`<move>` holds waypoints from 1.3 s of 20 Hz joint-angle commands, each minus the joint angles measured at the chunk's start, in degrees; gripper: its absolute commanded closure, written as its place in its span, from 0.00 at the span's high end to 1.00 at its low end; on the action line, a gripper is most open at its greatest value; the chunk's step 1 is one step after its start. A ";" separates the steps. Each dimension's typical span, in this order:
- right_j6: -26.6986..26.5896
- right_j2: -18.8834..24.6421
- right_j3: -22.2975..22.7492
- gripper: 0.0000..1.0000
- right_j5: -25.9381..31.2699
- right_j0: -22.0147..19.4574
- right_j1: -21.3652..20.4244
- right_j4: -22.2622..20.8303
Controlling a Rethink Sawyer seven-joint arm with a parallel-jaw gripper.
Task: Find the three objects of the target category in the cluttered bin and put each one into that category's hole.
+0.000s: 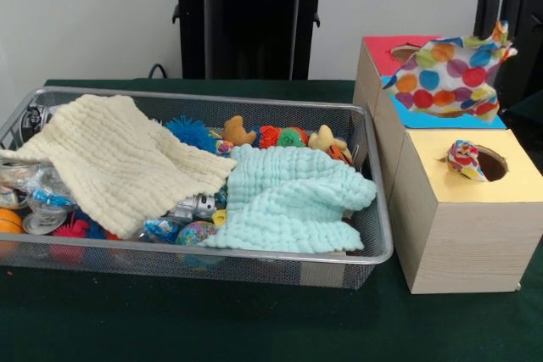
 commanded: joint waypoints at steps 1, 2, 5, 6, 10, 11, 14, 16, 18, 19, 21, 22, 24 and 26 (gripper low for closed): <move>14.28 -4.21 8.67 0.00 -4.51 1.09 5.24 1.12; 14.47 -4.52 8.74 0.00 -5.01 1.40 5.56 1.19; 15.39 -5.82 8.78 0.00 -5.44 2.69 6.10 2.00; 15.34 -6.13 8.76 0.00 -5.59 2.96 6.22 2.33; 14.54 -6.98 8.08 0.00 -5.62 3.56 7.10 3.74; 14.15 -7.06 7.86 0.00 -5.29 3.60 7.25 4.11; 13.80 -7.61 7.69 0.00 -5.08 4.02 7.60 5.18; 13.60 -8.08 7.47 0.00 -4.80 4.59 8.05 5.65; 14.09 -8.84 7.35 0.00 -4.91 5.47 8.33 6.08; 14.34 -9.32 7.40 0.00 -4.88 5.95 8.24 6.39; 14.41 -9.81 6.74 0.00 -4.56 6.43 8.43 6.82; 14.14 -9.94 6.39 0.00 -4.31 6.54 8.61 7.04; 13.73 -9.88 5.81 0.00 -4.21 6.58 9.35 7.74; 13.61 -9.22 5.69 0.00 -5.18 6.27 10.52 9.16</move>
